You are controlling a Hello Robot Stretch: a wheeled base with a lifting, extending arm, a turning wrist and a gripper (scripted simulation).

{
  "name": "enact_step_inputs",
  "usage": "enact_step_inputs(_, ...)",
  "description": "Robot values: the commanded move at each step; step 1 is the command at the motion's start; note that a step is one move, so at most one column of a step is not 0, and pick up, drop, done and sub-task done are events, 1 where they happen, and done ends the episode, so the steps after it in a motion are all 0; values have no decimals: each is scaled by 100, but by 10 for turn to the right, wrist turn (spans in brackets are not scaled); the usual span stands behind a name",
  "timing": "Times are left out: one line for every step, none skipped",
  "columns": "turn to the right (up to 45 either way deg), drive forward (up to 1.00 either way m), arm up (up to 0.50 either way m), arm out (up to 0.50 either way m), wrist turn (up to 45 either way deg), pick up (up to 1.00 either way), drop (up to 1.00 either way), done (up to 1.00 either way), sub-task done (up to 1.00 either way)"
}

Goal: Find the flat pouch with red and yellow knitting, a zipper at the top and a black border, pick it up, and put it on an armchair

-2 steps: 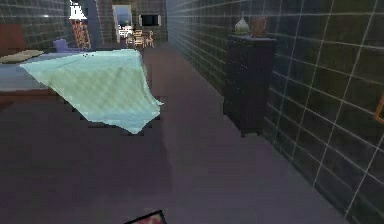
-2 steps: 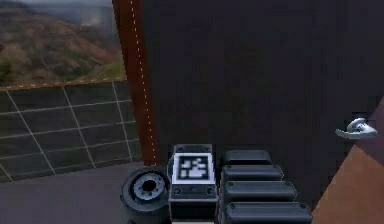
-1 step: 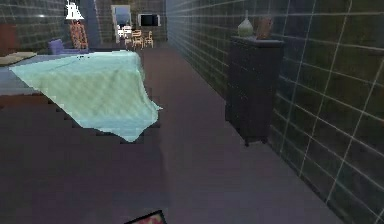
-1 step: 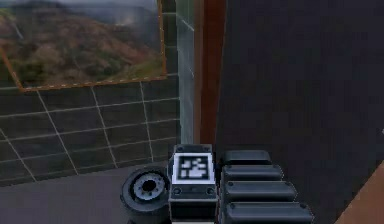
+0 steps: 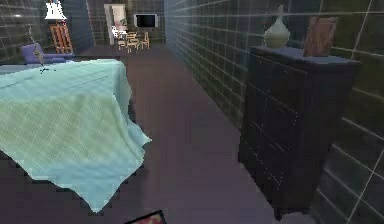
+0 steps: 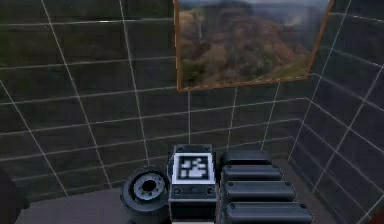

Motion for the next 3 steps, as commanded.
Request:
enact_step_inputs(0,100,0,0,0,0,0,0,0)
enact_step_inputs(30,0,0,0,0,0,0,0,0)
enact_step_inputs(0,60,0,0,0,0,0,0,0)
